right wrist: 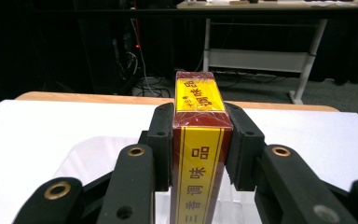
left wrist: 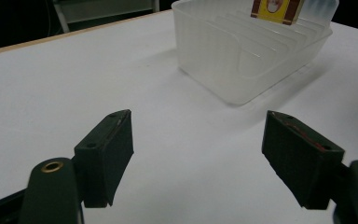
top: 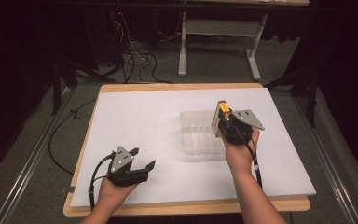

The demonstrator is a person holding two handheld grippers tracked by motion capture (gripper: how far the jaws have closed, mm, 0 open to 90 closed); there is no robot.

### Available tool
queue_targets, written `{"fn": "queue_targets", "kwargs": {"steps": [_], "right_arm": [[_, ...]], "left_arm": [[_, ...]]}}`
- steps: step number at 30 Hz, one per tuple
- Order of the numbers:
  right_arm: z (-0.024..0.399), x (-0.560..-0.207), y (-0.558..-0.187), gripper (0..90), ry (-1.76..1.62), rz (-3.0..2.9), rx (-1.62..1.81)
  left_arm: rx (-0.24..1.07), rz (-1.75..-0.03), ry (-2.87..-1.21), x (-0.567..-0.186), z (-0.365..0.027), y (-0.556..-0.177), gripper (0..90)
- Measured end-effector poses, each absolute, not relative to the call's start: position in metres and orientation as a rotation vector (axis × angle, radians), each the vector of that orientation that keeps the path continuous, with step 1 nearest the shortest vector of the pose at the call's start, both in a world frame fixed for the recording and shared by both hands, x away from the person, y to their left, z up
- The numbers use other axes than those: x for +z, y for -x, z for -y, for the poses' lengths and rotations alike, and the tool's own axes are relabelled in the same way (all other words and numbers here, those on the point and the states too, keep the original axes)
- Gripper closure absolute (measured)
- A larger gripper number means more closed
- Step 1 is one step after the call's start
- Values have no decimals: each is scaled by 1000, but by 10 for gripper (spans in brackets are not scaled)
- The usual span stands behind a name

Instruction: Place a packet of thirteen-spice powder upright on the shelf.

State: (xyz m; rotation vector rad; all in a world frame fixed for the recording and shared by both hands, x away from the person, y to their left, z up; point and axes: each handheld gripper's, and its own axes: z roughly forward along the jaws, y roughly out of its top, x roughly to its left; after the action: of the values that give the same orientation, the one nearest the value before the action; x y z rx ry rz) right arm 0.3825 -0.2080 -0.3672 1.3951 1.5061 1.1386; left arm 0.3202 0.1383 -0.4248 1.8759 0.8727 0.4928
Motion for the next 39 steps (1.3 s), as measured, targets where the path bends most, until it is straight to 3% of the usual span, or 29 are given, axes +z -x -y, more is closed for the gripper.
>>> {"fn": "queue_targets", "kwargs": {"steps": [39], "right_arm": [[196, -389, -398, 662, -1460, -1470, 1110]], "left_arm": [[498, -872, -1875, -425, -138, -319, 257]]}}
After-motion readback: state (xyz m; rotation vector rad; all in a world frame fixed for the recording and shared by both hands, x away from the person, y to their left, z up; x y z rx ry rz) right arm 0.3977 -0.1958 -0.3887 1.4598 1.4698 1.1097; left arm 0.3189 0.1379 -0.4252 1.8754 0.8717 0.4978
